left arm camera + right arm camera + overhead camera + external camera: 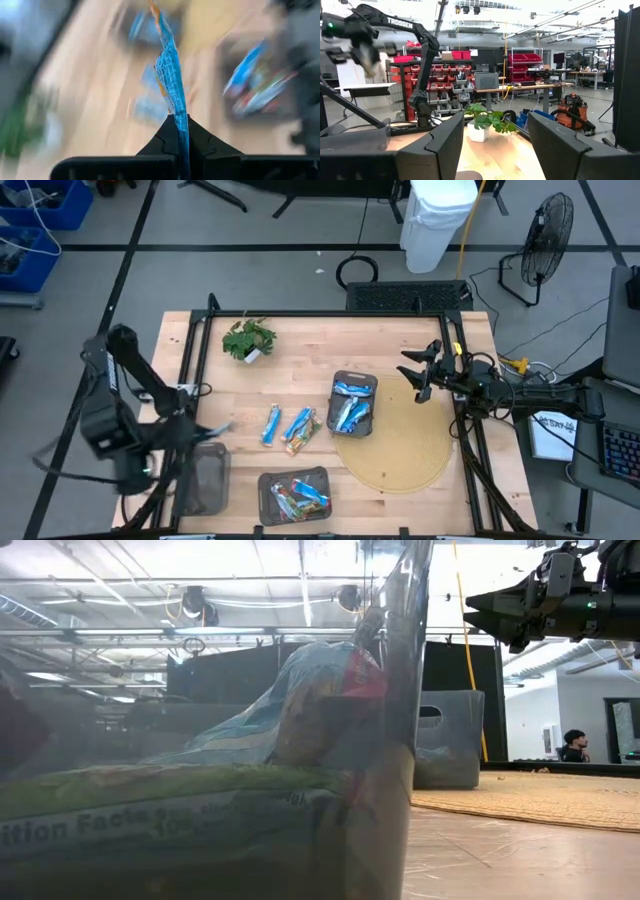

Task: Pick and place Granola Bars by type
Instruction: Put the yellow granola bar into the bottom left black bin

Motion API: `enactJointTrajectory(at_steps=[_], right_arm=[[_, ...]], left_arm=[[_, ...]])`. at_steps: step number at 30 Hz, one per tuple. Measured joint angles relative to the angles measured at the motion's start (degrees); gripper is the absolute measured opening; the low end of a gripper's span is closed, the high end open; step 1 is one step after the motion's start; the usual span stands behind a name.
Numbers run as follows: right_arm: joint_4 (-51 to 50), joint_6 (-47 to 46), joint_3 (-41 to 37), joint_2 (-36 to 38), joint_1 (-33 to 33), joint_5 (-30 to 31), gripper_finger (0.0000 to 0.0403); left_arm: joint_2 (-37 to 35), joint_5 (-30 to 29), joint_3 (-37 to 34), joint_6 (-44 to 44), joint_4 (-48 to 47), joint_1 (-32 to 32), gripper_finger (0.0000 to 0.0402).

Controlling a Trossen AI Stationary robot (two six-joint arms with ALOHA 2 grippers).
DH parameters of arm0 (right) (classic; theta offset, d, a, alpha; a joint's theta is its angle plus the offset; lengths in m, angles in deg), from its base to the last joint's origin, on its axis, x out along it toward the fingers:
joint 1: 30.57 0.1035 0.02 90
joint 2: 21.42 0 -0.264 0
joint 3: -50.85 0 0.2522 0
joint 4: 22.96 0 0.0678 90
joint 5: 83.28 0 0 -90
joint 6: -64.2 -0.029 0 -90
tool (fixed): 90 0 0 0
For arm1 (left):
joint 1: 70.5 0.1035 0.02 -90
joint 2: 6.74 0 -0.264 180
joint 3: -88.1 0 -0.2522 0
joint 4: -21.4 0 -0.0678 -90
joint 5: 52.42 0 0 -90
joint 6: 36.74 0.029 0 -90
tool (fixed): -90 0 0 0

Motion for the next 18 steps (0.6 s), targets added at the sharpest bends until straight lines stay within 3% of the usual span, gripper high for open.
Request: enactJointTrajectory(at_steps=[2,4,8,12,15,18], right_arm=[[0.0,0.0,0.0,0.0,0.0,0.0,0.0210],[0.0,0.0,0.0,0.0,0.0,0.0,0.0210],[0.0,0.0,0.0,0.0,0.0,0.0,0.0210],[0.0,0.0,0.0,0.0,0.0,0.0,0.0210],[0.0,0.0,0.0,0.0,0.0,0.0,0.0210],[0.0,0.0,0.0,0.0,0.0,0.0,0.0210]], left_arm=[[0.9,9.6,-0.7,-10.6,-4.1,2.9,0.0006],[1.4,18.6,-2.2,-16.4,-1.7,5.0,0.0006],[2.9,28.0,-3.9,-26.7,6.0,5.3,0.0006],[7.4,40.4,-5.2,-38.1,5.8,4.8,0.0006],[10.2,46.5,-6.5,-46.8,6.2,3.3,0.0006],[12.1,47.1,-7.6,-53.4,7.7,2.0,0.0006]])
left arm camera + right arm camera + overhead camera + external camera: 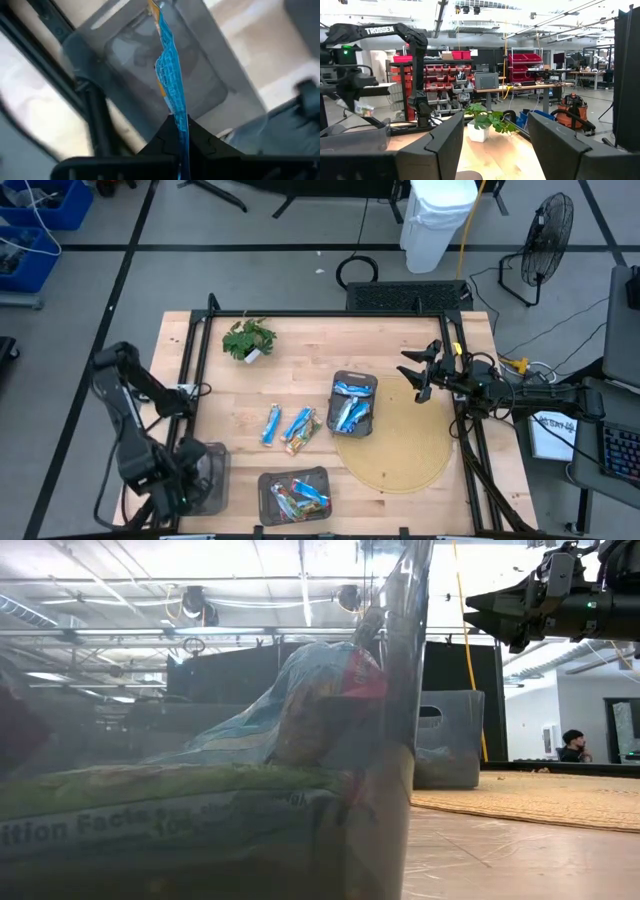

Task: Pick and place Granola Bars by type
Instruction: Put the yellow granola bar into the bottom left black bin, then put the left yellow granola bar into the bottom left black bin

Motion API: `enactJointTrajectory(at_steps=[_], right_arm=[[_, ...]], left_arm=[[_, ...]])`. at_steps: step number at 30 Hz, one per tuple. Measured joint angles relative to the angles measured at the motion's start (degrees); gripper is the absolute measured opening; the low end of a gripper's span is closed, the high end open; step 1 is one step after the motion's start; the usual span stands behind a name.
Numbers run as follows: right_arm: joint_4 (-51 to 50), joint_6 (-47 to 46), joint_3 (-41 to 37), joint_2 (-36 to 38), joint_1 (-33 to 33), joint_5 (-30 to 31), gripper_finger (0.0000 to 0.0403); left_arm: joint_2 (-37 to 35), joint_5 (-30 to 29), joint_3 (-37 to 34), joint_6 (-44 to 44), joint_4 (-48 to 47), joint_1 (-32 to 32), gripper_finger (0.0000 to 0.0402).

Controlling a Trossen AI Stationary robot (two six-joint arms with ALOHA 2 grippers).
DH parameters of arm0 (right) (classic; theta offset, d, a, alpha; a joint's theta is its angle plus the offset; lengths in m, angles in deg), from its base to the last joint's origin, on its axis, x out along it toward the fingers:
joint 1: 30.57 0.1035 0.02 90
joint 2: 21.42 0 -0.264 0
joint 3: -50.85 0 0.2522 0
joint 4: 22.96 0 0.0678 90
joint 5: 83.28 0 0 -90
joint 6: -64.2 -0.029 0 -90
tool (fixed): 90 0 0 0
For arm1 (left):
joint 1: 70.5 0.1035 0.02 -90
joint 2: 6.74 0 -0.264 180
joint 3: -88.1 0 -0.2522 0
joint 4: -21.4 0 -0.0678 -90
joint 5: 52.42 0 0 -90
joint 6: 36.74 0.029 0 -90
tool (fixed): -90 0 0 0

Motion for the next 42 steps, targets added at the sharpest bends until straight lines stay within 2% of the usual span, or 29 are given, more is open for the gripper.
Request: enactJointTrajectory(at_steps=[5,11,19,28,34,42], right_arm=[[0.0,0.0,0.0,0.0,0.0,0.0,0.0210],[0.0,0.0,0.0,0.0,0.0,0.0,0.0210],[0.0,0.0,0.0,0.0,0.0,0.0,0.0210],[0.0,0.0,0.0,0.0,0.0,0.0,0.0210],[0.0,0.0,0.0,0.0,0.0,0.0,0.0210],[0.0,0.0,0.0,0.0,0.0,0.0,0.0210]], left_arm=[[1.8,-1.9,-1.9,-9.6,1.5,-0.7,0.0008],[3.1,1.8,-5.4,-13.4,5.0,0.2,0.0005],[3.3,2.4,-12.0,-13.2,14.7,1.0,0.0006],[3.3,2.4,-13.1,-11.4,15.8,1.0,0.0066],[3.3,2.3,-13.1,-9.9,15.8,1.0,0.0080],[2.2,-2.2,-13.0,3.6,15.8,1.9,0.0082]])
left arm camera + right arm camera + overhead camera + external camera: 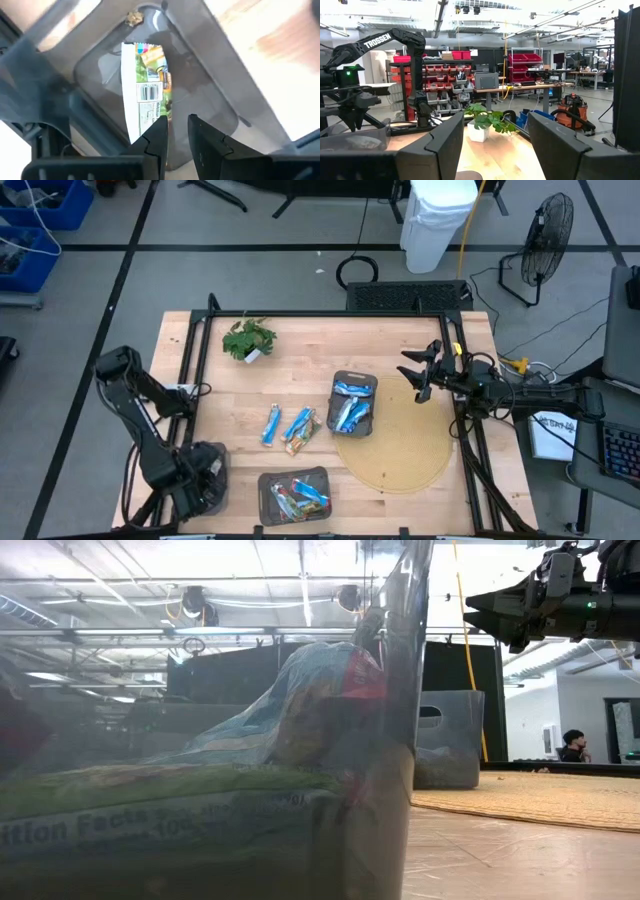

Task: Pick and place Granola Bars by type
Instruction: Put the left yellow granola bar into the bottom left black bin

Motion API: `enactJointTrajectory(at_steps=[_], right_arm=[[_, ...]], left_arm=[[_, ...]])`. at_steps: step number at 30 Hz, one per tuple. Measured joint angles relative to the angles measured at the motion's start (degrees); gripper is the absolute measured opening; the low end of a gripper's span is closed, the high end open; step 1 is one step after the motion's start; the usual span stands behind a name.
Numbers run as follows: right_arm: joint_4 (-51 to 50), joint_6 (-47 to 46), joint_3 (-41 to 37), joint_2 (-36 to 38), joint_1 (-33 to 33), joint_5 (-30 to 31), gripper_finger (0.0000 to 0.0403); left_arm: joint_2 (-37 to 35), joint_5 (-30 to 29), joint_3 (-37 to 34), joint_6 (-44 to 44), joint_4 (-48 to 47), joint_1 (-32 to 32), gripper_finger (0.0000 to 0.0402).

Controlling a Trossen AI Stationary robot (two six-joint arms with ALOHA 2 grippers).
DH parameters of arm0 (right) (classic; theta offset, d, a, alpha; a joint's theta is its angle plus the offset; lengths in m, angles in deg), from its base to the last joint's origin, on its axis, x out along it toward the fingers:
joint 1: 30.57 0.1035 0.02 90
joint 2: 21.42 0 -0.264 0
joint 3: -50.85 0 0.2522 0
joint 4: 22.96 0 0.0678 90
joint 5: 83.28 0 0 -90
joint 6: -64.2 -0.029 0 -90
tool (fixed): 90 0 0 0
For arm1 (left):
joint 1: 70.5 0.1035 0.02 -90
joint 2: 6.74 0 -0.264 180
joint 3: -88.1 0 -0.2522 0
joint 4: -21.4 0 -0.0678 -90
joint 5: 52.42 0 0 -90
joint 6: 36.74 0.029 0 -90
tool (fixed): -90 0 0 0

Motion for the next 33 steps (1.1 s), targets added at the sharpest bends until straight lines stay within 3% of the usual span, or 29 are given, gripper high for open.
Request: enactJointTrajectory(at_steps=[6,11,15,18,27,33], right_arm=[[0.0,0.0,0.0,0.0,0.0,0.0,0.0210],[0.0,0.0,0.0,0.0,0.0,0.0,0.0210],[0.0,0.0,0.0,0.0,0.0,0.0,0.0210],[0.0,0.0,0.0,0.0,0.0,0.0,0.0210],[0.0,0.0,0.0,0.0,0.0,0.0,0.0210],[0.0,0.0,0.0,0.0,0.0,0.0,0.0210]], left_arm=[[-4.3,-2.6,2.5,4.3,-0.1,3.4,0.0071],[-7.6,-14.7,4.6,18.7,0.0,6.7,0.0057],[-9.2,-29.2,5.6,33.4,0.1,9.3,0.0047],[-9.4,-36.3,5.6,37.9,0.0,12.2,0.0039],[-9.4,-24.0,3.2,41.2,2.7,26.3,0.0018],[-9.4,-20.8,0.2,43.9,3.3,31.5,0.0026]])
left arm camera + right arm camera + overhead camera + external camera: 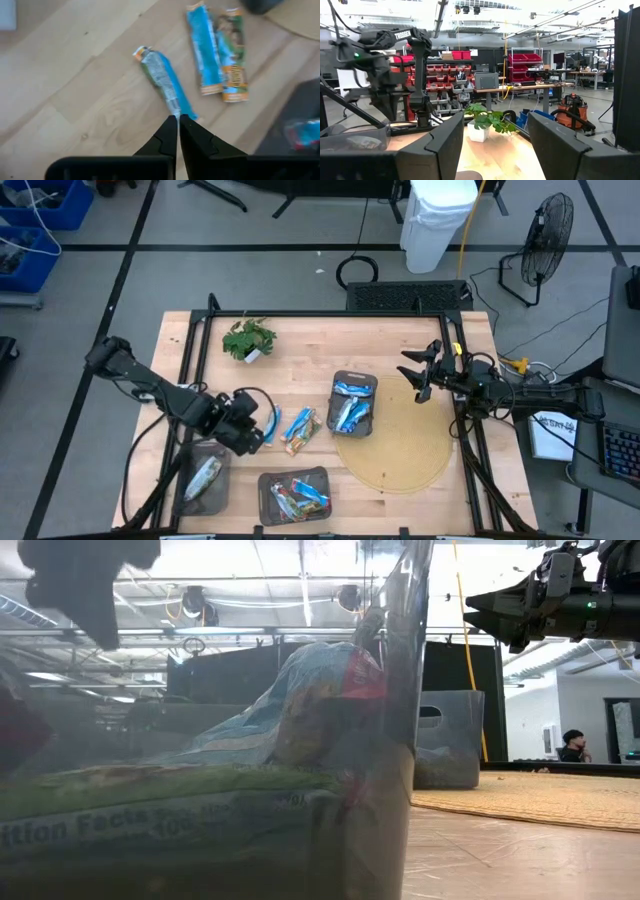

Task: Pick and place Granola Bars by type
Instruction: Put the left yellow granola bar into the bottom left black bin

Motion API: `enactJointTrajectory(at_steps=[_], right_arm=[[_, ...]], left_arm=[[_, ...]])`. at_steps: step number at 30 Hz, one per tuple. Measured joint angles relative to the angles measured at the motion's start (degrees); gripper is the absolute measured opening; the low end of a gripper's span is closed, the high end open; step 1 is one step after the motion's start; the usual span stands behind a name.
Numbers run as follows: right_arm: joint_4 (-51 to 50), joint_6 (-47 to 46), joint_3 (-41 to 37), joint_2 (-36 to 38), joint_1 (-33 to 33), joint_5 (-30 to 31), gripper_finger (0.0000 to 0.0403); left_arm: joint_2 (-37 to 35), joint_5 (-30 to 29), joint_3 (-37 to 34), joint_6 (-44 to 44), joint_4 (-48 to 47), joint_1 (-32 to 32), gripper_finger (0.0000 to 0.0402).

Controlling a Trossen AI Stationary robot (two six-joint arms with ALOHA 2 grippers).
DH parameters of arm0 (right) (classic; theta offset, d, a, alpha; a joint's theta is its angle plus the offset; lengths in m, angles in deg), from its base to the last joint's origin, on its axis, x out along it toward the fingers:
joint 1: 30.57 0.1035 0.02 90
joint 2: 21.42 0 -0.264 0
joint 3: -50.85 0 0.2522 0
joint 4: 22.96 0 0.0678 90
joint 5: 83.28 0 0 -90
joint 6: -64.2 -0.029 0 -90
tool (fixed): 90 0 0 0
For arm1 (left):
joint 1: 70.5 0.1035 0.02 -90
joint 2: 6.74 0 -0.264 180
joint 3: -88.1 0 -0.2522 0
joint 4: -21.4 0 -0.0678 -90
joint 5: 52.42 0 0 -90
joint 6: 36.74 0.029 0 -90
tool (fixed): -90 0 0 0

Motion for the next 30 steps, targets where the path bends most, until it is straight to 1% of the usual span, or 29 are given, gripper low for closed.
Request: enactJointTrajectory(at_steps=[2,4,7,10,14,17,25,30], right_arm=[[0.0,0.0,0.0,0.0,0.0,0.0,0.0210],[0.0,0.0,0.0,0.0,0.0,0.0,0.0210],[0.0,0.0,0.0,0.0,0.0,0.0,0.0210],[0.0,0.0,0.0,0.0,0.0,0.0,0.0210],[0.0,0.0,0.0,0.0,0.0,0.0,0.0210],[0.0,0.0,0.0,0.0,0.0,0.0,0.0210],[0.0,0.0,0.0,0.0,0.0,0.0,0.0210],[0.0,0.0,0.0,0.0,0.0,0.0,0.0210]], left_arm=[[0.0,1.0,-1.4,0.0,0.5,1.2,0.0037],[0.0,2.8,-3.3,0.7,2.9,2.4,0.0053],[0.0,6.0,-6.9,4.5,11.2,3.9,0.0086],[0.0,7.8,-9.9,7.3,19.1,5.5,0.0119],[0.0,8.7,-12.8,7.9,25.3,7.1,0.0147],[0.0,8.9,-14.5,7.6,26.8,7.6,0.0153],[0.0,8.9,-18.7,0.8,26.8,7.7,0.0143],[0.0,8.9,-19.2,0.4,27.3,7.6,0.0138]])
